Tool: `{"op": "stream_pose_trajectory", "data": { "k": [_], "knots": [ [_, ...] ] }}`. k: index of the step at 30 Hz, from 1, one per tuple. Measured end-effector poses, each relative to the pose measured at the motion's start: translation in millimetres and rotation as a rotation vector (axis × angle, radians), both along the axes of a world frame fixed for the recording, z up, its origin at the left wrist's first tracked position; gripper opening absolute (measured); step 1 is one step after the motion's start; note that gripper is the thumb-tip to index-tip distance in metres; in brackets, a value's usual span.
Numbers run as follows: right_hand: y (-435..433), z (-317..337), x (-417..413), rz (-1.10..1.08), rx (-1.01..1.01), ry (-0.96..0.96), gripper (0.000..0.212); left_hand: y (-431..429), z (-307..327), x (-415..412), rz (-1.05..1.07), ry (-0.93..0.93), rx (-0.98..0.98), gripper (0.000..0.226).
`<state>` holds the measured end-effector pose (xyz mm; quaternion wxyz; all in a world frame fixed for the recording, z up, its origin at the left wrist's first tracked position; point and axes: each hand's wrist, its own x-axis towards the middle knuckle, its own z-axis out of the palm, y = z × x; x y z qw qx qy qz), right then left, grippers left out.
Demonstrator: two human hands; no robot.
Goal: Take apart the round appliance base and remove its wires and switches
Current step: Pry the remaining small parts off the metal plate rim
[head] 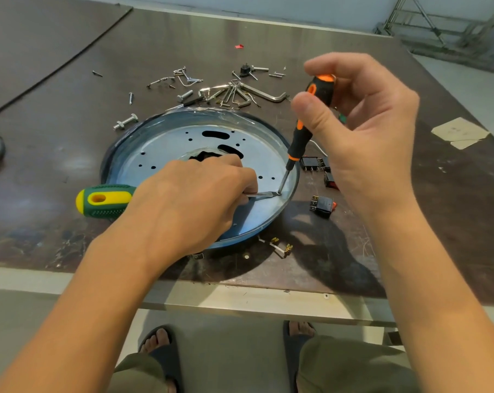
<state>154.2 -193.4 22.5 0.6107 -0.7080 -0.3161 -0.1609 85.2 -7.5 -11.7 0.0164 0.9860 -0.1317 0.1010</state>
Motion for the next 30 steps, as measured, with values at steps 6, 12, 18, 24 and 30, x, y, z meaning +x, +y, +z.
{"op": "stream_pose_trajectory", "data": {
  "k": [6, 12, 18, 24, 30],
  "knots": [
    [-2.5, -0.6, 3.3, 0.020, 0.040, 0.061, 0.023, 0.7, -1.5, 0.1, -0.001, -0.005, -0.016, 0.016],
    [-6.0, -0.7, 8.0, -0.012, 0.080, 0.030, 0.029, 0.2, -1.3, -0.2, 0.005, 0.000, -0.013, 0.017],
    [-6.4, 0.6, 8.0, 0.030, 0.037, 0.053, 0.024, -0.1, -0.1, -1.4, 0.014, -0.016, -0.016, 0.015],
    [-6.2, -1.6, 9.9, 0.047, 0.061, 0.047, 0.031, -2.7, 1.9, -2.9, 0.012, -0.016, -0.012, 0.017],
    [-3.2, -1.3, 8.8, -0.044, 0.050, 0.016, 0.018, -2.9, 3.9, -3.1, 0.017, -0.012, -0.013, 0.018]
  ]
}}
